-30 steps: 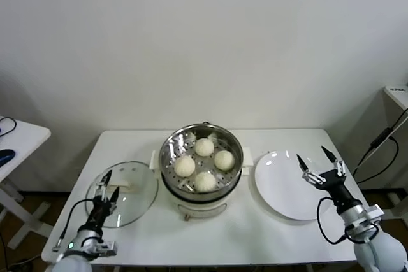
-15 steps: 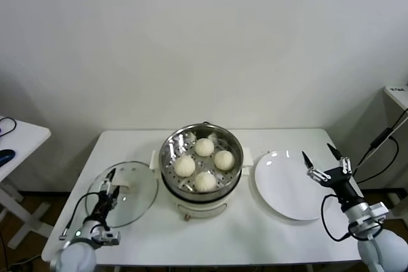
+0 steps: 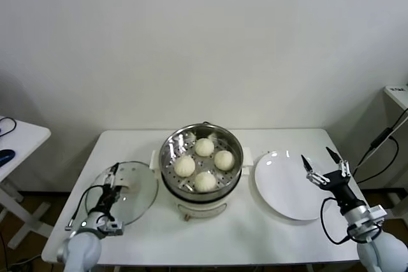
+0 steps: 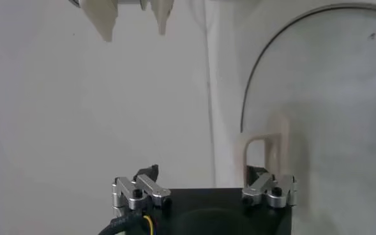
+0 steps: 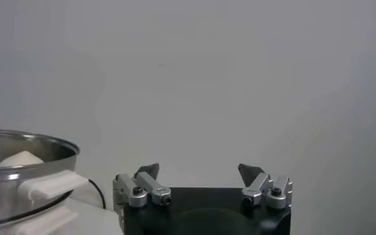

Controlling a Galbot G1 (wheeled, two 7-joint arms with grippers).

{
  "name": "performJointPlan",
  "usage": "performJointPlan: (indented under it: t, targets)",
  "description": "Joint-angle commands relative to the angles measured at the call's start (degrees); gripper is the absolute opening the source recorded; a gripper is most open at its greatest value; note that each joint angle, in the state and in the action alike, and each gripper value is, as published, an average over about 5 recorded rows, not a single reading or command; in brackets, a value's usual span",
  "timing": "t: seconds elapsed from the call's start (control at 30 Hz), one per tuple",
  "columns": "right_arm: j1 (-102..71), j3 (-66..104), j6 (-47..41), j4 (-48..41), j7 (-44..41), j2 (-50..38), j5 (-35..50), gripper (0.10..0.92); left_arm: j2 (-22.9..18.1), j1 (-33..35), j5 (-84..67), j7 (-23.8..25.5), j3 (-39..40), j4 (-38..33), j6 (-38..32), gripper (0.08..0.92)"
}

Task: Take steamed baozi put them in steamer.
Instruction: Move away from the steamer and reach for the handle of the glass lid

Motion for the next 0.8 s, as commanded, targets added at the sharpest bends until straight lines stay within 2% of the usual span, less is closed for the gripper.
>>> performJointPlan:
  t: [0.03,0.4,0.8]
  targets:
    - [0.3,-0.21,0.13,-0.51,-0.52,0.27,-0.68,0.823,-0.17,-2.79,0.46,-0.94,0.71,3.21,0.51,0.823]
    - [0.97,-0.56,0.17,-1.11,-1.24,0.79,-1.27,0.823,-0.54,-3.65,-0.37,-2.42,0.36,6.05,0.69,0.801]
    - [1.16,-0.46,0.23,-1.31,-1.55,1.28,-1.6,0.823,-0.78,-2.94,-1.57,-2.73,0.23,6.1,0.61,0.472]
